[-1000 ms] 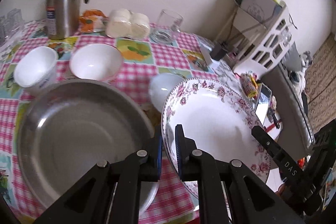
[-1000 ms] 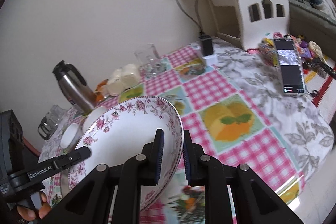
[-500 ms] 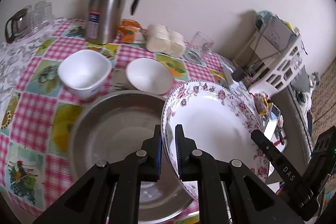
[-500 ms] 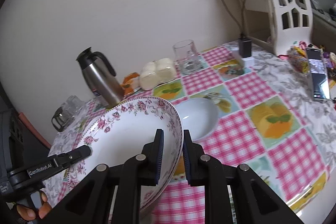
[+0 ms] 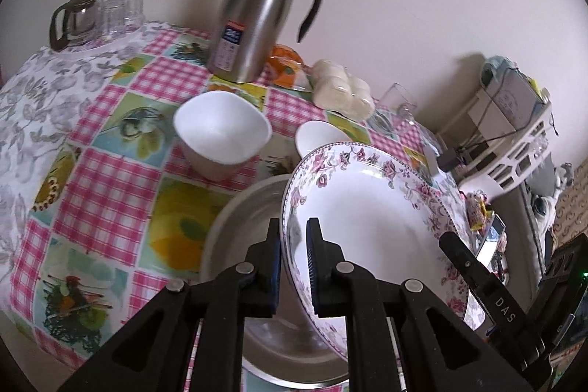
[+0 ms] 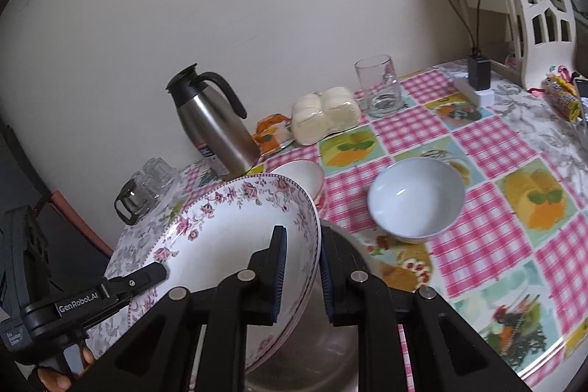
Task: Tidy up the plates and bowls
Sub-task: 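Carry the pink floral plate with both tools over the steel basin, then lower the plate into the steel basin and open both tools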
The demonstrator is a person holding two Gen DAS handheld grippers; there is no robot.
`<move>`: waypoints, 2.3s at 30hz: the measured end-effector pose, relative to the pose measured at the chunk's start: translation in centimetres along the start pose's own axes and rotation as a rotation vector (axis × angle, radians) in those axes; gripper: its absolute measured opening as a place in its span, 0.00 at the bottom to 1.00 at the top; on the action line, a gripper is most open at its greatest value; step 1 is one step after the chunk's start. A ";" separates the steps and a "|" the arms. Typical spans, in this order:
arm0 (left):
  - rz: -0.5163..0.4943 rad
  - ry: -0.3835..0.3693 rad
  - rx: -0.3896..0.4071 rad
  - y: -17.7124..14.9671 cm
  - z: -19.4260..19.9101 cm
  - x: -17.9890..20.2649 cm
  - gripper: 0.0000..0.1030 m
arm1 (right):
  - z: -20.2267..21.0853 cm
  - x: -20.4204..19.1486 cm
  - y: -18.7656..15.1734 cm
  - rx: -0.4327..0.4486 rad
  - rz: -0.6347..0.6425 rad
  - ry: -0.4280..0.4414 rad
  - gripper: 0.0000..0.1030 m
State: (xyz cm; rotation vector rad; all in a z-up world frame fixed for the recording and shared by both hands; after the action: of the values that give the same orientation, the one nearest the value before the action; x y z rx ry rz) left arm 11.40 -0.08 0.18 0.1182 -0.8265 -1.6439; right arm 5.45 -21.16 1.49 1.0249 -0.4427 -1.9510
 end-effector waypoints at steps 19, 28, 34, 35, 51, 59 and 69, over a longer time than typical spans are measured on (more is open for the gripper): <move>0.026 0.079 -0.177 -2.7 -5.2 -1.6 0.11 | -4.2 1.8 -2.4 -0.133 0.001 -0.093 0.19; 0.037 0.106 -0.228 -3.6 -6.5 -2.1 0.11 | -5.4 2.3 -3.1 -0.170 0.013 -0.115 0.19; 0.040 0.113 -0.246 -3.7 -7.0 -2.2 0.11 | -6.0 2.6 -3.4 -0.189 0.012 -0.125 0.19; 0.038 0.117 -0.249 -3.8 -7.1 -2.2 0.11 | -6.2 2.7 -3.5 -0.194 0.013 -0.129 0.19; 0.062 0.149 -0.317 -4.9 -8.6 -2.4 0.13 | -7.6 3.7 -4.7 -0.261 0.025 -0.167 0.19; 0.076 0.164 -0.337 -5.3 -7.9 -2.5 0.13 | -7.7 3.4 -4.9 -0.269 0.053 -0.179 0.19; 0.098 0.184 -0.351 -5.5 -6.9 -3.0 0.13 | -7.9 2.9 -5.5 -0.288 0.084 -0.182 0.20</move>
State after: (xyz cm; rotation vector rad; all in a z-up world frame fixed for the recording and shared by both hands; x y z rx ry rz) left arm 11.17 -0.40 -9.16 -0.0177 -0.3903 -1.6323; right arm 7.98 -19.89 -8.10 0.6399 -0.2882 -1.9711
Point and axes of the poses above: each gripper's, at about its wrist camera, not at the fingertips, and z roughly against the way its jaws point, x to its right, y to its top, the point moved 5 cm from there along -z, roughly the way its jaws point, and after that the axes turned 7 degrees about -z, right-handed, at the moved point
